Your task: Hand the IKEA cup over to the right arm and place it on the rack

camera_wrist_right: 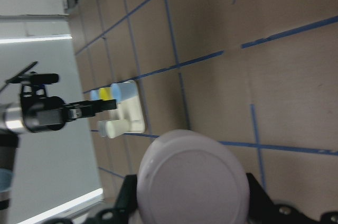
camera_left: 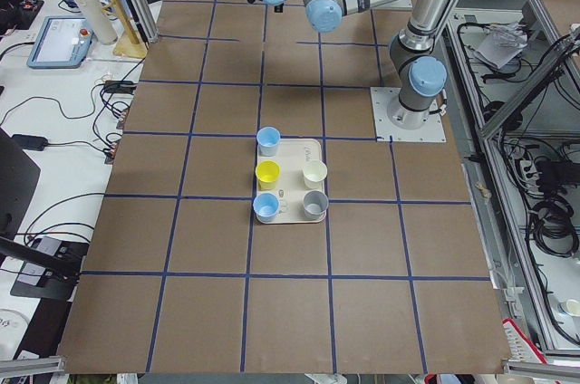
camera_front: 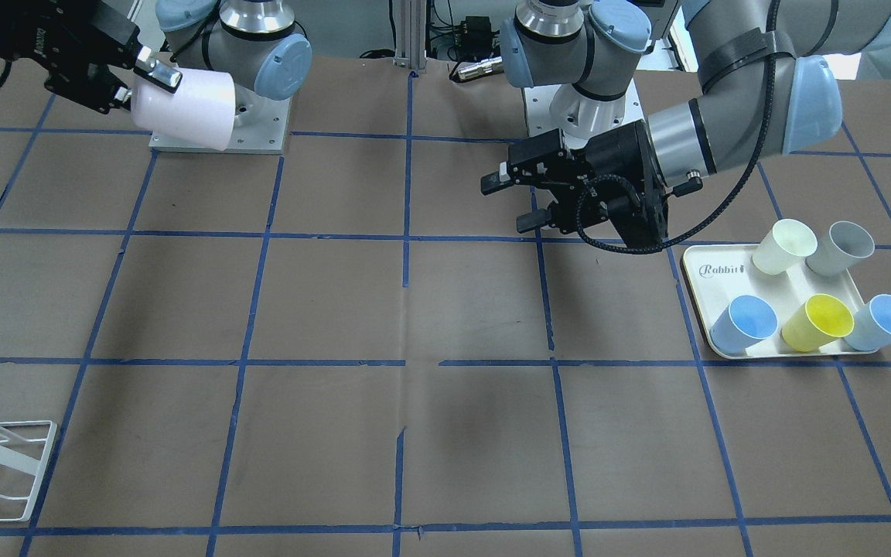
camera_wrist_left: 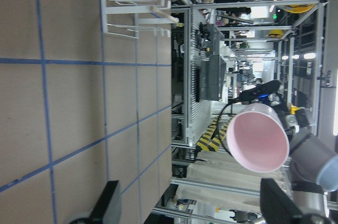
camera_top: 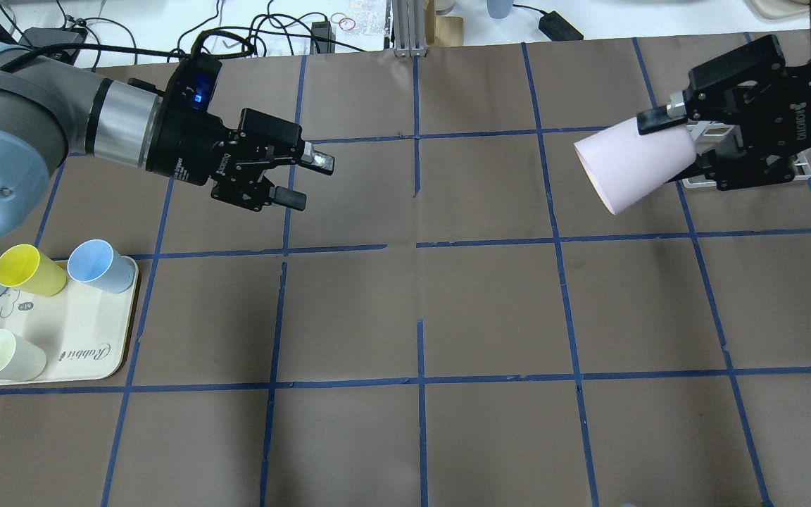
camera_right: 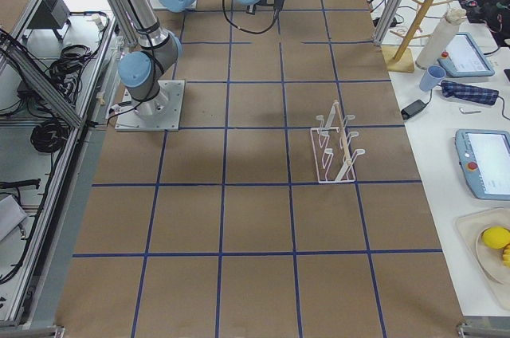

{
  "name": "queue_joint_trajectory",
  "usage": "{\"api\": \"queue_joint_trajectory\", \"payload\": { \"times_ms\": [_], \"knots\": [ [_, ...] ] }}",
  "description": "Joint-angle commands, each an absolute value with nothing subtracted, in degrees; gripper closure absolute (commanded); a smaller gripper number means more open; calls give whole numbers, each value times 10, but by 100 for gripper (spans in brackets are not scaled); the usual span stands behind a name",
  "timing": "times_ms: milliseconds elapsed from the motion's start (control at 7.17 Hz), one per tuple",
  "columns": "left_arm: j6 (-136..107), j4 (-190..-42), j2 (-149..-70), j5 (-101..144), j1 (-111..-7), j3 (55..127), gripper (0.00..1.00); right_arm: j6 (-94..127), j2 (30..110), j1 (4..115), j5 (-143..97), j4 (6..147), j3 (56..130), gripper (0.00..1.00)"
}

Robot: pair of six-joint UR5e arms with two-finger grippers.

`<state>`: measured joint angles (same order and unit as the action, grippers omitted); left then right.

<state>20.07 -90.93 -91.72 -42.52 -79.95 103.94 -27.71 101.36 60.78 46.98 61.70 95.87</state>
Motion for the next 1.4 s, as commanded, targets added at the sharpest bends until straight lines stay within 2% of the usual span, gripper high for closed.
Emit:
{"api": "queue_joint_trajectory", "payload": {
  "times_ms": [0,279,419,558,698,1256],
  "knots": [
    [144,-785,-959,-624,-829,1030,0,-275,1021,607,639,753,957,97],
    [114,-747,-976,-844,-919,1007,0,-296,1015,607,714,860,960,100],
    [100,-775,-973,-876,-930,959,0,-333,1005,607,740,884,960,100],
    [91,-875,-981,-925,-933,874,0,-364,980,607,772,942,960,100],
    [36,-911,-963,-931,-940,835,0,-385,956,608,790,1000,960,100],
    [-25,-918,-891,-945,-942,874,0,-390,851,605,791,1161,959,100]
  ]
}}
